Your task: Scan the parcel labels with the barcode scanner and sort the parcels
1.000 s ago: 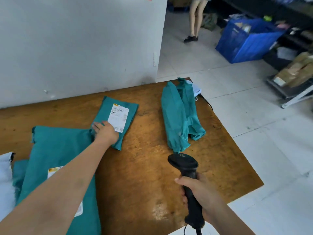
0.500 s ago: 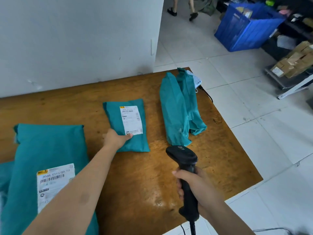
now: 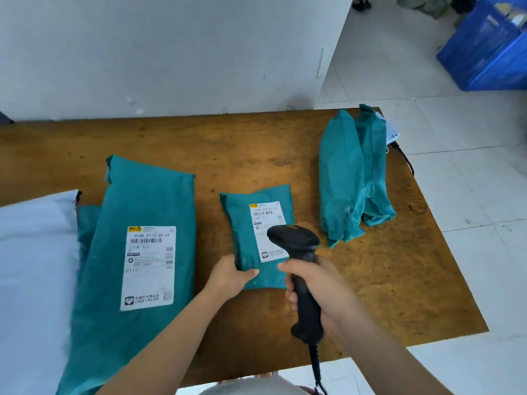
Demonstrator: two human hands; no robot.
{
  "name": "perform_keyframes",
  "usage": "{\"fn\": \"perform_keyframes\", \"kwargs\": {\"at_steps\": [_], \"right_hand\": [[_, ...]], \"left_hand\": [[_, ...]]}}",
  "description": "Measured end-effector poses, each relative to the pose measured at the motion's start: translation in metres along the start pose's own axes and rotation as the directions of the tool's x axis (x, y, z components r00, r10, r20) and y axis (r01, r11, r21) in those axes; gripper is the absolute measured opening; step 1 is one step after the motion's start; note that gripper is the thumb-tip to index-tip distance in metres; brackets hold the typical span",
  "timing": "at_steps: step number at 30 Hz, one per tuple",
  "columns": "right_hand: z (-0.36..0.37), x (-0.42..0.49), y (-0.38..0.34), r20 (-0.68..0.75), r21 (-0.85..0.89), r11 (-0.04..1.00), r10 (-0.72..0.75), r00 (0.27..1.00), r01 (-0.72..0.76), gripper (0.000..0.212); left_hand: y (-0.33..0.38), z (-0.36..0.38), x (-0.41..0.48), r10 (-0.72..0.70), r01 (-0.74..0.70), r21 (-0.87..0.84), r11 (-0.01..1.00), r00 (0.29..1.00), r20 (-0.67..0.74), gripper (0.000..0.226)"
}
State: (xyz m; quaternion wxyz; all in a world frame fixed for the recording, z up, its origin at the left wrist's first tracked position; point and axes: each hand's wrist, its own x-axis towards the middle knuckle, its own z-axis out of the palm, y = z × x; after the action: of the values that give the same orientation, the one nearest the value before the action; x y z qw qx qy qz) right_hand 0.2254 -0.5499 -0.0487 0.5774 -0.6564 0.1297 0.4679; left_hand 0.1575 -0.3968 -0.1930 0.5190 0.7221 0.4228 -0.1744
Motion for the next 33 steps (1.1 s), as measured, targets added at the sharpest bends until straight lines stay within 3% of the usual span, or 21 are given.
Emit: {"fn": "perform_keyframes", "kwargs": {"at_steps": [5,30,33], "right_hand": [[0.007,0.005,-0.006,0.003,-0.042,0.999,-0.006,1.0,0.006,0.014],[0.008,0.008,-0.008,0.008,-0.042,0.999,-0.003,1.0,0.004,0.019],[0.007,0.006,-0.008,0.008,-0.035,0.999,-0.015,1.0,0.015,0.017]], "left_hand": [[0.0,0.007,-0.015,0.007,0.0,0.103,0.995,0.998,-0.069,0.048],[-0.006,0.006,-0.015,0.06,-0.05,0.105,0.993,0.994,-0.093,0.058],[-0.004,0.005,-0.015,0.068,-0.058,0.105,0.993,0.993,-0.093,0.048]]}}
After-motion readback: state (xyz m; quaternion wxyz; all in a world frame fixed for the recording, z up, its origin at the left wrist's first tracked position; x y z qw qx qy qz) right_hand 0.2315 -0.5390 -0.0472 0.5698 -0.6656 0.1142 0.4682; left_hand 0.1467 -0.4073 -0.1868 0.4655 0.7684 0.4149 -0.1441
